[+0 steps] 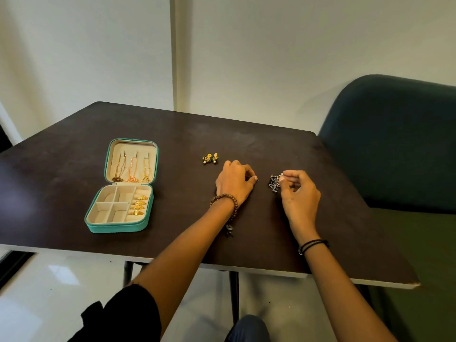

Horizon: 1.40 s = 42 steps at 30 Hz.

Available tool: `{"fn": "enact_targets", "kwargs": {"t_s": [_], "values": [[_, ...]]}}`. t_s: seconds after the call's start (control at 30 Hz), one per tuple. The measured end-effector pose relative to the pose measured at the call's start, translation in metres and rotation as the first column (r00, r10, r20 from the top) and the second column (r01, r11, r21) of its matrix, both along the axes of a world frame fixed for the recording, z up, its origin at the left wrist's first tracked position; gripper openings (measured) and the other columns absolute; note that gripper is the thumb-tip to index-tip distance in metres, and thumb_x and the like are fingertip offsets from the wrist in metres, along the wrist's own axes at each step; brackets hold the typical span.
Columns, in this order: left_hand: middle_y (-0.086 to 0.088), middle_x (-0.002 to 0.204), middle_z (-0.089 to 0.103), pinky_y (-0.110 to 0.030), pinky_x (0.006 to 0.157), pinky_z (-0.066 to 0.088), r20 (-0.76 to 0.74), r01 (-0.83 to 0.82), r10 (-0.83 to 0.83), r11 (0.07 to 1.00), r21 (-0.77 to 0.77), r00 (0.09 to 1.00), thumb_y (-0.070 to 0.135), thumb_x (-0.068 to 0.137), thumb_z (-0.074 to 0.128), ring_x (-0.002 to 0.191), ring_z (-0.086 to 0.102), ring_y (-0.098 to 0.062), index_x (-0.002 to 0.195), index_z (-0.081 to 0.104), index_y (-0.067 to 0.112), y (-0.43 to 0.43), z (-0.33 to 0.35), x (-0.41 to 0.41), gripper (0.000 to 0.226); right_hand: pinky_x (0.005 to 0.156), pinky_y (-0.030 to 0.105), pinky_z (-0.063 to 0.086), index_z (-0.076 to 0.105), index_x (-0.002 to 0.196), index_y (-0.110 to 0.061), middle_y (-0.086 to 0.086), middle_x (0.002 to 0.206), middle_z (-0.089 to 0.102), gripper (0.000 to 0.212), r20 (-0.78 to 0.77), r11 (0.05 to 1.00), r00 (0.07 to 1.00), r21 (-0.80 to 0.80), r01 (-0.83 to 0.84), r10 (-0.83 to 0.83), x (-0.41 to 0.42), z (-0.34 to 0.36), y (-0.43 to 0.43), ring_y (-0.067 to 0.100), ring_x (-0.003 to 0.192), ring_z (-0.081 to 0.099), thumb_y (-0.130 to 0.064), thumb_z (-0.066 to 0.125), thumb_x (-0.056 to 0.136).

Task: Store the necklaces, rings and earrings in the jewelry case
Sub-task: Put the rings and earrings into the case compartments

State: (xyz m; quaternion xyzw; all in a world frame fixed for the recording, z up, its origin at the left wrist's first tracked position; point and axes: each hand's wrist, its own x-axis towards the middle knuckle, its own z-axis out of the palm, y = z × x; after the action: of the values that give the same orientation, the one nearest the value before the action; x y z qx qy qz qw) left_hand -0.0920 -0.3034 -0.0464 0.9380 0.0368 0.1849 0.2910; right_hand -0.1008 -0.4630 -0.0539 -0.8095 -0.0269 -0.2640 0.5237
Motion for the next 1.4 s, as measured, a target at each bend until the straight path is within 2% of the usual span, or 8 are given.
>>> {"fn": "enact_targets", "kwargs": {"t_s": [0.23,0.33,0.47,0.73,0.87,1.03,1.3,1.4], "values": [[0.002,0.105,0.063,-0.037,0.079,0.050,0.022,0.028,-0.027,0.999,-0.047,0.999,0.031,0.101,0.049,0.108,0.052,-0.017,0.102,0.059,0.023,-0.002,-0.001,-0.005,0.013,0.073,0.010,0.050,0.072,0.102,-0.017,-0.005,0.095,0.072,0.012,-0.057,0.963,0.994,0.249,0.106,-0.095,0.004,0.003,-0.013,0.000,0.085,0.065,-0.017,0.072,0.091],[0.002,0.099,0.064,-0.045,0.078,0.053,0.044,0.060,-0.055,0.992,-0.115,0.998,0.023,0.102,0.045,0.100,0.056,-0.018,0.103,0.054,0.024,-0.001,-0.002,-0.005,0.009,0.078,0.020,0.054,0.072,0.102,-0.018,-0.005,0.094,0.071,0.011,-0.074,0.960,0.989,0.243,0.140,-0.126,0.007,0.003,-0.022,0.003,0.086,0.065,-0.019,0.072,0.091],[0.000,0.114,0.062,-0.043,0.088,0.049,0.067,0.142,-0.138,0.988,-0.056,0.988,0.020,0.104,0.040,0.110,0.055,-0.021,0.124,0.058,0.023,0.001,-0.003,-0.006,0.027,0.080,0.023,0.054,0.073,0.102,-0.018,-0.002,0.095,0.071,0.010,-0.096,0.958,0.981,0.220,0.186,-0.169,0.011,0.004,-0.032,0.009,0.088,0.065,-0.019,0.070,0.092],[0.001,0.114,0.059,-0.041,0.089,0.049,0.078,0.157,-0.146,0.976,-0.151,0.986,0.019,0.104,0.042,0.105,0.058,-0.019,0.115,0.061,0.022,0.000,-0.005,-0.004,0.023,0.090,0.026,0.051,0.071,0.115,-0.016,-0.002,0.112,0.068,0.021,-0.114,0.980,0.992,-0.196,0.029,-0.052,0.018,0.003,-0.029,0.011,0.103,0.061,-0.012,0.061,0.096],[0.003,0.116,0.059,-0.039,0.089,0.049,0.081,0.145,-0.131,0.969,-0.199,0.988,0.021,0.103,0.045,0.102,0.058,-0.016,0.112,0.061,0.022,-0.001,-0.005,-0.005,0.018,0.101,0.038,0.046,0.071,0.118,-0.019,-0.003,0.120,0.066,0.024,-0.048,0.893,0.996,-0.441,-0.088,0.074,0.028,0.007,-0.017,0.015,0.120,0.050,-0.027,0.062,0.097],[0.005,0.115,0.061,-0.031,0.083,0.051,0.089,0.120,-0.100,0.957,-0.265,0.991,0.024,0.101,0.050,0.100,0.058,-0.011,0.113,0.063,0.022,0.001,-0.004,-0.006,0.017,0.099,0.037,0.033,0.071,0.121,-0.021,0.000,0.121,0.062,0.041,-0.111,0.750,0.994,-0.658,-0.070,-0.004,0.036,0.010,-0.006,0.021,0.124,0.045,-0.050,0.058,0.096],[0.005,0.109,0.062,-0.035,0.082,0.053,0.115,0.104,-0.075,0.955,-0.279,0.991,0.026,0.099,0.054,0.093,0.058,-0.011,0.111,0.065,0.024,0.003,-0.004,-0.007,0.017,0.086,0.036,0.033,0.074,0.107,-0.021,-0.002,0.100,0.065,0.026,0.032,0.621,0.994,-0.783,-0.040,0.103,0.029,0.005,-0.004,0.020,0.106,0.049,-0.037,0.056,0.100],[0.004,0.109,0.064,-0.034,0.082,0.053,0.121,0.104,-0.069,0.944,-0.312,0.990,0.027,0.099,0.054,0.093,0.059,-0.009,0.112,0.067,0.023,0.003,-0.003,-0.009,0.018,0.086,0.034,0.033,0.073,0.105,-0.023,-0.006,0.100,0.068,0.022,0.050,0.678,0.985,-0.731,-0.075,0.163,0.027,0.005,-0.006,0.017,0.104,0.051,-0.036,0.056,0.101]]}}
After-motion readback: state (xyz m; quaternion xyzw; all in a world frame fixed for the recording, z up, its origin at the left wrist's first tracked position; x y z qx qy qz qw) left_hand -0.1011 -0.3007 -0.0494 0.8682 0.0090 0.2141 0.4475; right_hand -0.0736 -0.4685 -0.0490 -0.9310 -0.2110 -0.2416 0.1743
